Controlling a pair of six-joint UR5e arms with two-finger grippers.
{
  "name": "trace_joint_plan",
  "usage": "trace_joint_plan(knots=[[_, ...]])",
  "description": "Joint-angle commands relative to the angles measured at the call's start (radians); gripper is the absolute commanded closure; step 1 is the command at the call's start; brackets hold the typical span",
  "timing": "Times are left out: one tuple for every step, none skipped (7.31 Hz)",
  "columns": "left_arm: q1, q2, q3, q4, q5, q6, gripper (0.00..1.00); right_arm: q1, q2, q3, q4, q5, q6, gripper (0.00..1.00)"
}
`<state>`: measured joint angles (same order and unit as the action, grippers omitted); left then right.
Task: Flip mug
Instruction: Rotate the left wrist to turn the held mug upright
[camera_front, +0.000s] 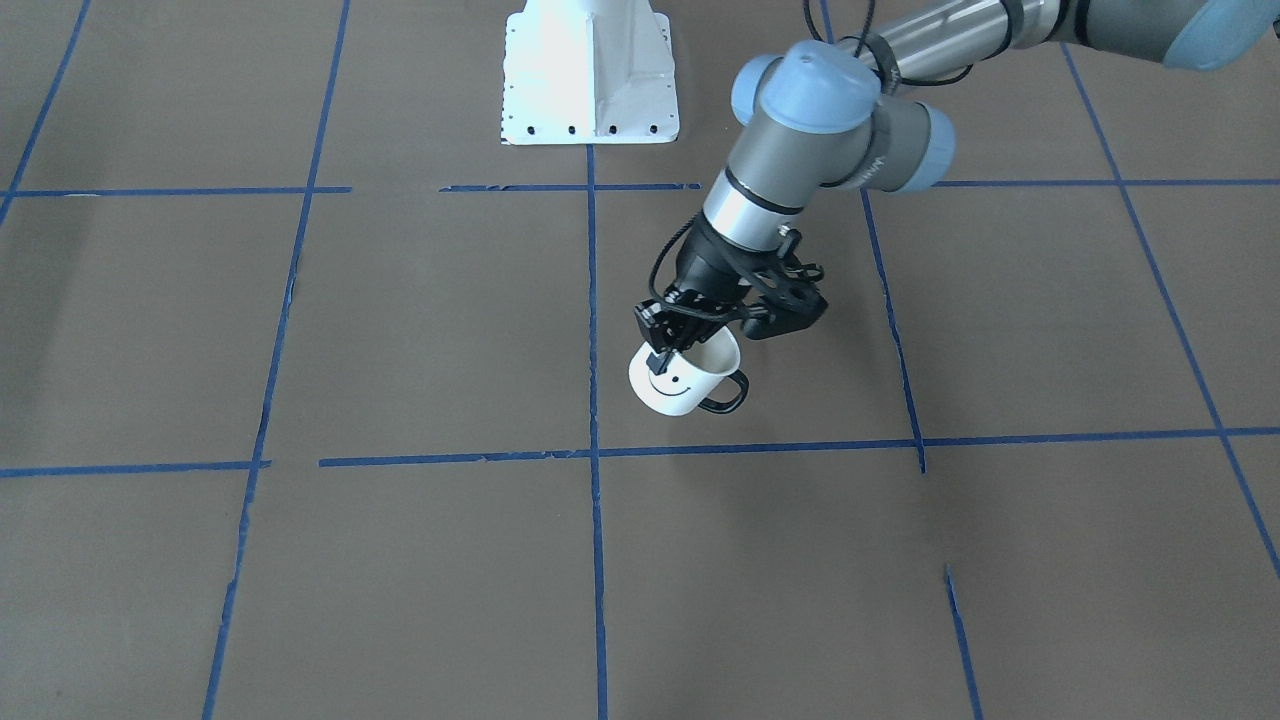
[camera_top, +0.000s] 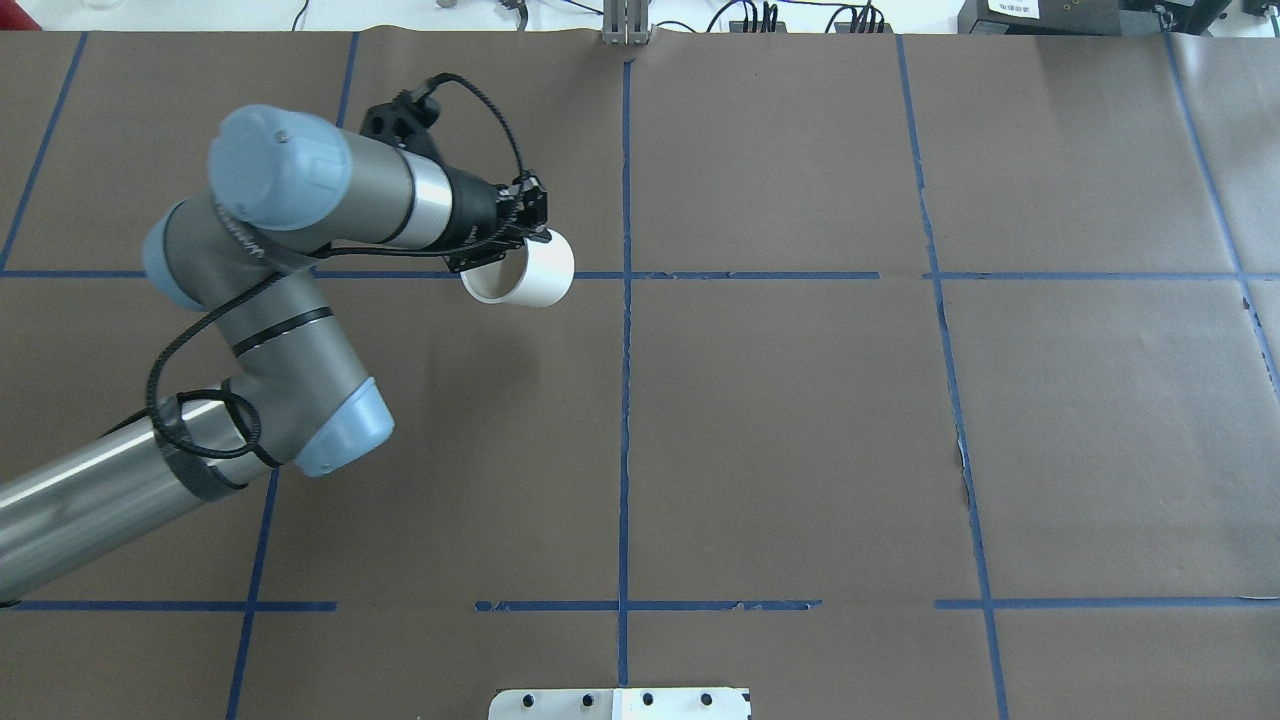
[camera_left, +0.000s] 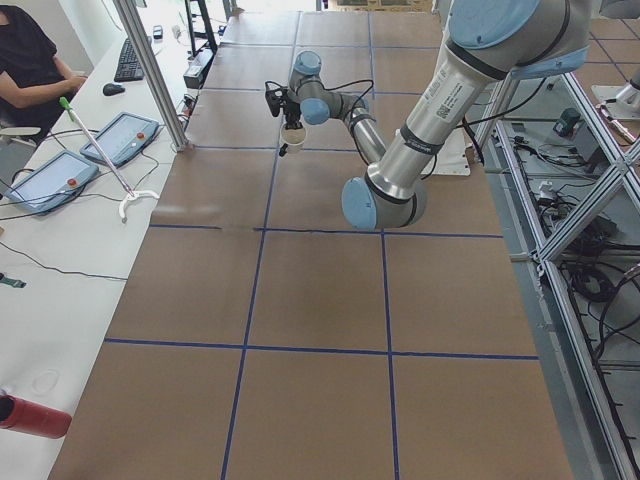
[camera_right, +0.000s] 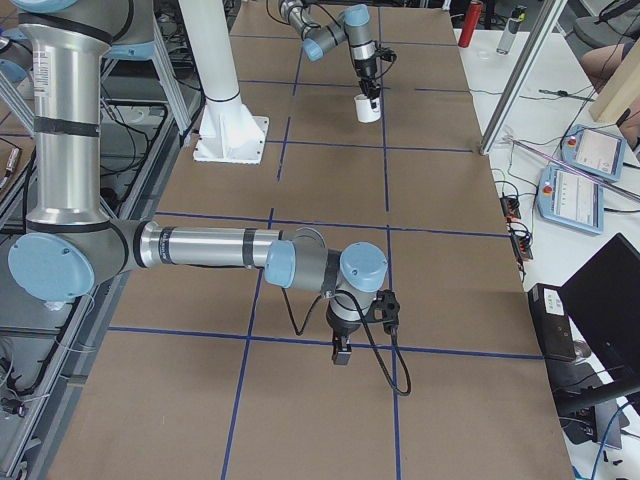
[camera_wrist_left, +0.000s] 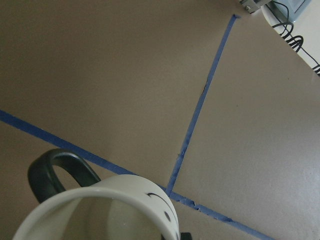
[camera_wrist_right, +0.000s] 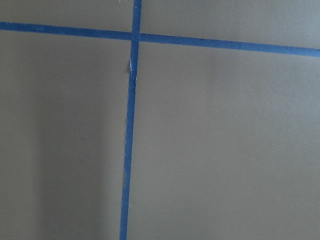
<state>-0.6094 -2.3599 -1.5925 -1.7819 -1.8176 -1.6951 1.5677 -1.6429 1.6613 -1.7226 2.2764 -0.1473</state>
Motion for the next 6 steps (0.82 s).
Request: trace_joint_plan(knots=[[0.119, -0.149, 0.090, 0.243, 0.082, 0.041, 1.00, 0.000, 0.000, 0.000, 0.000, 0.000, 0.000, 0.00], [0.131, -0.232, 0.202, 0.261, 0.096, 0.093, 1.00, 0.000, 0.000, 0.000, 0.000, 0.000, 0.000, 0.00], [0.131, -0.255, 0.241, 0.281, 0.100, 0.160, 1.00, 0.000, 0.000, 0.000, 0.000, 0.000, 0.000, 0.00], [0.132, -0.256, 0.246, 0.288, 0.101, 0.228, 1.00, 0.000, 0.000, 0.000, 0.000, 0.000, 0.000, 0.00], [0.135, -0.248, 0.252, 0.288, 0.106, 0.235, 1.00, 0.000, 0.000, 0.000, 0.000, 0.000, 0.000, 0.00], [0.138, -0.248, 0.255, 0.286, 0.106, 0.235, 1.00, 0.000, 0.000, 0.000, 0.000, 0.000, 0.000, 0.00]])
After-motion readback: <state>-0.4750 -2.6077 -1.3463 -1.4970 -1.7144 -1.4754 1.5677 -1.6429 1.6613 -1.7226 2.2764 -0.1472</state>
